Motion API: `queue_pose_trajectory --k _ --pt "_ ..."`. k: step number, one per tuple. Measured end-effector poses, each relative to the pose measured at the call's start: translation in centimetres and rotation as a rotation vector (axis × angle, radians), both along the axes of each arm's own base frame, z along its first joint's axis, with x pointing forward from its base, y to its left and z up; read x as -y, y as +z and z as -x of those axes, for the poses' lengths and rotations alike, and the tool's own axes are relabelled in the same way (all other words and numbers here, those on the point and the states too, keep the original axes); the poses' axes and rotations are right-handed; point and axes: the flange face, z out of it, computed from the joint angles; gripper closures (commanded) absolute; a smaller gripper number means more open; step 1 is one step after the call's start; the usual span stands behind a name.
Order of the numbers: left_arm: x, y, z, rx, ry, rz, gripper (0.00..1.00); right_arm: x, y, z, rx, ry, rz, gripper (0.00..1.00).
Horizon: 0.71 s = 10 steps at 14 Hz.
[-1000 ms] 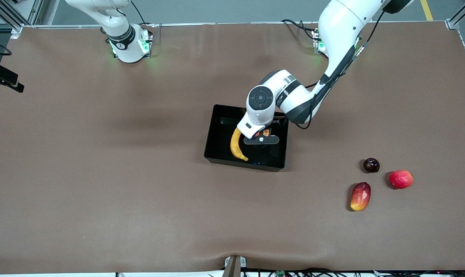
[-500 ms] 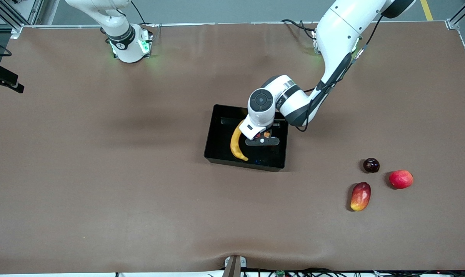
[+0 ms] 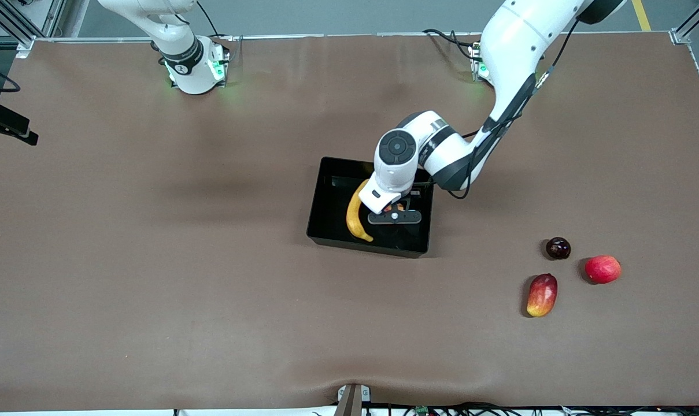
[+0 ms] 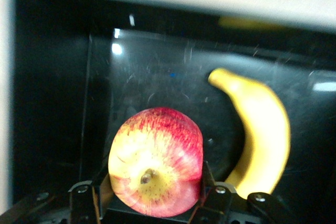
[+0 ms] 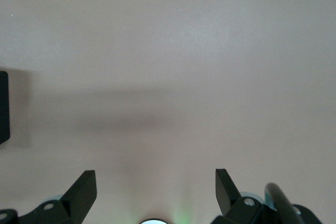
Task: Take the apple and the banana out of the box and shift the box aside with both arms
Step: 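Lower the left gripper and grasp the red-yellow apple, then lift the apple with the left gripper and carry it beside the mango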
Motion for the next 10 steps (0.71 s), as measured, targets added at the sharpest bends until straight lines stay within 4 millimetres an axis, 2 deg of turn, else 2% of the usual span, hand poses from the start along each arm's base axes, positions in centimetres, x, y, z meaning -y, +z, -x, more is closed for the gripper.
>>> queue_pose_trajectory --k 3,5,7,8,10 --pt "-1.4 7.3 -2.4 0.040 0.042 -0.033 1.00 0.2 -0.7 -0.5 -0.012 -0.003 0.000 0.00" --pt "-4.2 11.6 -4.4 0.065 0.039 -0.049 1.00 0.2 -1.2 -0.8 -0.016 -0.003 0.001 0.00" --pt "-9.8 14.2 -7.2 0.066 0.000 -0.073 1.00 0.2 -1.9 -1.9 0.008 -0.001 0.006 0.00" --pt "-13.1 14.6 -8.5 0.049 -0.020 -0.092 1.00 0.2 -2.3 -2.3 0.012 0.000 0.007 0.00" --pt "-19.2 13.9 -10.8 0.010 -0.051 -0.110 1.00 0.2 -3.2 -2.9 0.007 0.000 0.008 0.00"
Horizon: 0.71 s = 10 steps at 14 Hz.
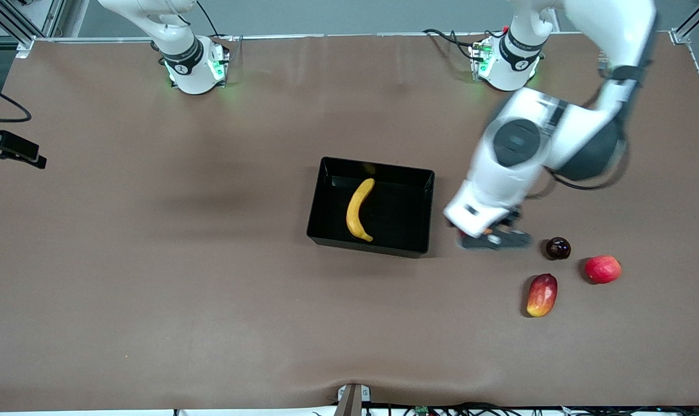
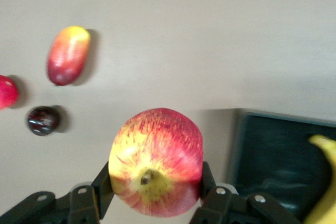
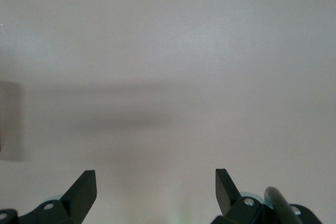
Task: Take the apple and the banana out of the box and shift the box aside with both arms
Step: 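Lift the apple with the left gripper and carry it beside the mango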
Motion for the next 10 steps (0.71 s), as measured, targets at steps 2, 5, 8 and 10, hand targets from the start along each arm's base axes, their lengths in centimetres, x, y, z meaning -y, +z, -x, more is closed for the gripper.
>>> queue_pose_trajectory --k 2,5,8,10 --pt "-4.6 -2.2 -1.4 -0.047 -0.009 -0.007 1.00 0.1 -0.3 -0.2 -0.005 -0.001 0.000 0.00" --pt "-7.8 -5.8 -2.6 -0.087 -0.024 -0.015 1.00 0.1 -0.3 -0.2 -0.004 -0.002 0.000 0.00" --pt "-13.0 -7.4 -4.4 -0.072 -0.083 -0.021 1.00 0.3 -0.4 -0.3 -0.005 -0.005 0.001 0.00" --pt "-16.9 -7.8 -5.4 -0.052 -0.121 -0.009 1.00 0.5 -0.4 -0.4 0.003 -0.008 0.003 0.00"
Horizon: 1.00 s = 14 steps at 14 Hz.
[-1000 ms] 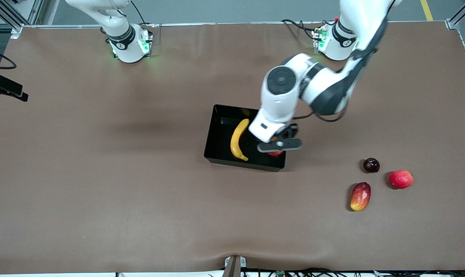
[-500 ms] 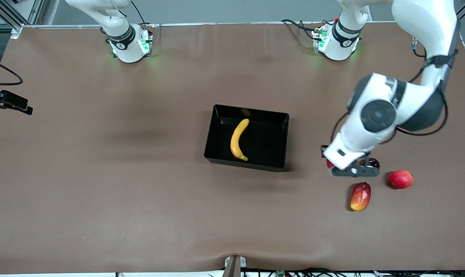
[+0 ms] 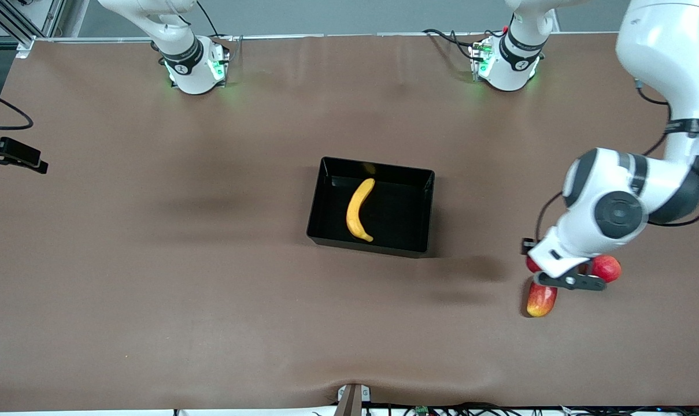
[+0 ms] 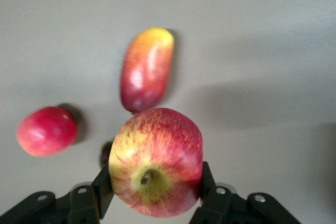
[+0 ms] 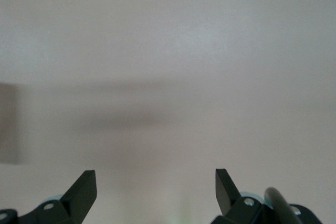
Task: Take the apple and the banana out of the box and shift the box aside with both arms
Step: 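Lift the apple with the left gripper and carry it beside the mango, then lower the apple onto the table and open the left gripper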
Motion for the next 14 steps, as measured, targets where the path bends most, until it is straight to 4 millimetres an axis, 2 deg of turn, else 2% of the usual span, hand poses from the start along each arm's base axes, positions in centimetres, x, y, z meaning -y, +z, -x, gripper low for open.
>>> queue_pose_trajectory --k 3,7,10,14 --pt "-4.3 -1.6 -1.4 0.044 -0.080 -0.007 1.00 0.5 -0.3 -0.5 0.019 -0.008 0.003 0.00" --pt "-8.5 -4.0 -4.3 0.085 -0.179 0.004 1.00 0.5 -2.8 -2.2 0.013 -0.005 0.005 0.00" --pt "-10.4 -6.2 -5.8 0.121 -0.198 0.010 1.00 0.4 -4.1 -3.1 0.009 -0.003 0.006 0.00" --pt "-12.2 -9.6 -6.3 0.165 -0.217 0.011 1.00 0.1 -4.6 -3.6 0.019 0.002 0.002 0.00"
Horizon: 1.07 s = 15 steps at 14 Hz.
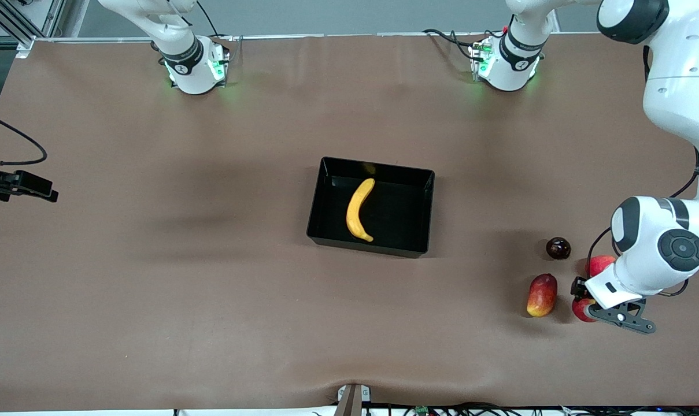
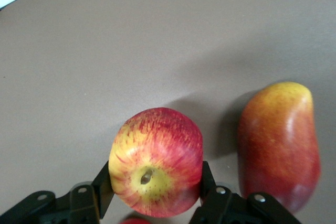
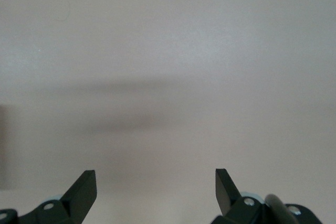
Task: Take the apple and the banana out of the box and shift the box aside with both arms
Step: 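Lower the apple onto the table and open the left gripper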
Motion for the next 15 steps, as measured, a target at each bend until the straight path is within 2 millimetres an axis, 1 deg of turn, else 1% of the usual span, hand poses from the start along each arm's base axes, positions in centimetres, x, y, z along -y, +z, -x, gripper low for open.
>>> queue_pose_trajectory --k 2,3,5,6,12,14,15 --pt "0.0 -1.4 0.0 -0.009 0.000 0.008 0.98 -0.2 -0.7 -0.3 -0.008 0.001 -0.013 0.00" --pt "0.1 -2.0 0.1 -0.015 0.000 0.010 0.79 -0.4 -1.1 -0.5 -0.012 0.001 -0.021 0.00" --pt "0.2 -2.7 0.2 -0.023 0.002 0.014 0.08 -0.6 -1.4 -0.6 -0.015 0.001 -0.030 0.00" --pt "0.2 -2.8 0.1 -0.023 0.004 0.015 0.00 -0.7 -1.4 -0.7 -0.014 0.002 -0.033 0.00" --pt "-0.1 -1.7 -0.4 0.000 0.029 0.034 0.00 -0.7 -1.3 -0.7 -0.011 0.002 -0.038 0.00" --pt "0.4 -0.8 -0.7 0.009 0.040 0.058 0.00 -0.8 -1.3 -0.7 -0.011 0.002 -0.039 0.00" --pt "1.0 -0.1 -0.7 0.006 0.037 0.065 0.00 -0.8 -1.3 -0.7 -0.011 0.002 -0.039 0.00"
